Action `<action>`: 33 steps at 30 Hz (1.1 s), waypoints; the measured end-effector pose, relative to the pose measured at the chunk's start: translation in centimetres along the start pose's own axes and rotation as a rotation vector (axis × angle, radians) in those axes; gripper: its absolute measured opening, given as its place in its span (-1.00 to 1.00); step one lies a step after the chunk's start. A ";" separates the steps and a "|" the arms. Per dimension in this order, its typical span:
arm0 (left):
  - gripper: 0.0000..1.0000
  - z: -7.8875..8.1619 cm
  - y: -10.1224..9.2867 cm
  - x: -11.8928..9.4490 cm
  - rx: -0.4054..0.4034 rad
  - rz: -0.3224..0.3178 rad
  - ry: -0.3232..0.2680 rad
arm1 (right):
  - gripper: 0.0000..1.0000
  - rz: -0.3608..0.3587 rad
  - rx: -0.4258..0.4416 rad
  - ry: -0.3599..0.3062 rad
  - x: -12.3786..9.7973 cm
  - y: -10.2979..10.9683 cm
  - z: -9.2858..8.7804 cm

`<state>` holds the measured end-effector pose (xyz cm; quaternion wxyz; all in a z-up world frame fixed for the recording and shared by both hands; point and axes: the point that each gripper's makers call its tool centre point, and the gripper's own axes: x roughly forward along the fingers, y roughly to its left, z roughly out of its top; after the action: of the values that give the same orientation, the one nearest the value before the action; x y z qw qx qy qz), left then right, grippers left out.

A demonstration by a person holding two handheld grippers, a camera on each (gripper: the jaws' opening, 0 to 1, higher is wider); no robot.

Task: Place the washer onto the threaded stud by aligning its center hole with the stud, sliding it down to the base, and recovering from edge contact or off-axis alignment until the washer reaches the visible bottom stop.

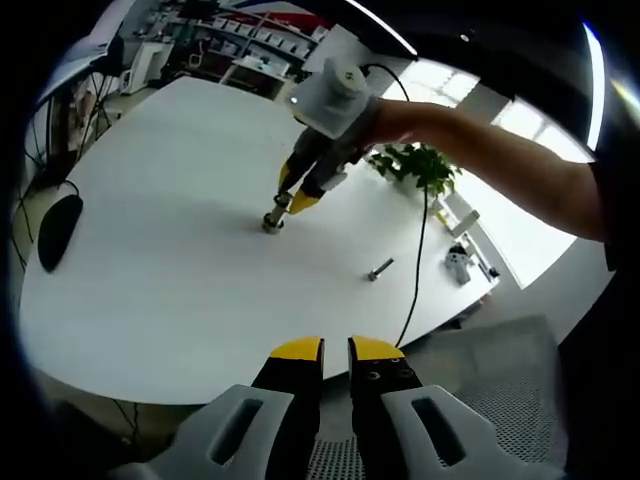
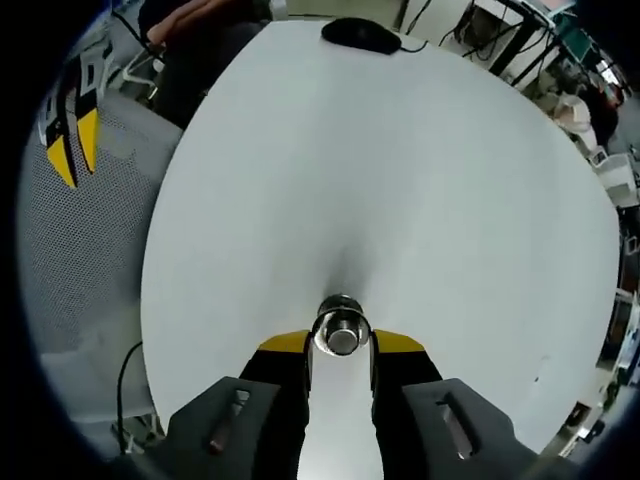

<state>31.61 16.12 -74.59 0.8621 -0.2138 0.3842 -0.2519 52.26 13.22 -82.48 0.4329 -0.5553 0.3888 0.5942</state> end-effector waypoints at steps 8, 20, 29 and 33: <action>-0.85 0.0 0.0 0.0 -0.001 -0.001 0.001 | -0.54 0.024 0.011 0.007 1.8 0.2 -0.4; -0.85 0.0 0.0 0.0 -0.004 0.001 0.001 | -0.95 0.074 0.053 0.016 3.4 1.5 -1.9; -0.85 0.0 0.0 0.1 0.002 -0.003 0.002 | -0.94 0.015 0.079 -0.043 1.0 0.8 -1.3; -0.85 0.0 -0.1 0.1 0.006 -0.005 0.003 | -0.94 -0.024 0.135 -0.141 -1.3 1.2 -0.6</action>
<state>31.61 15.99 -74.58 0.8616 -0.2118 0.3842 -0.2554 51.31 12.20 -81.23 0.5029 -0.4862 0.3899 0.5989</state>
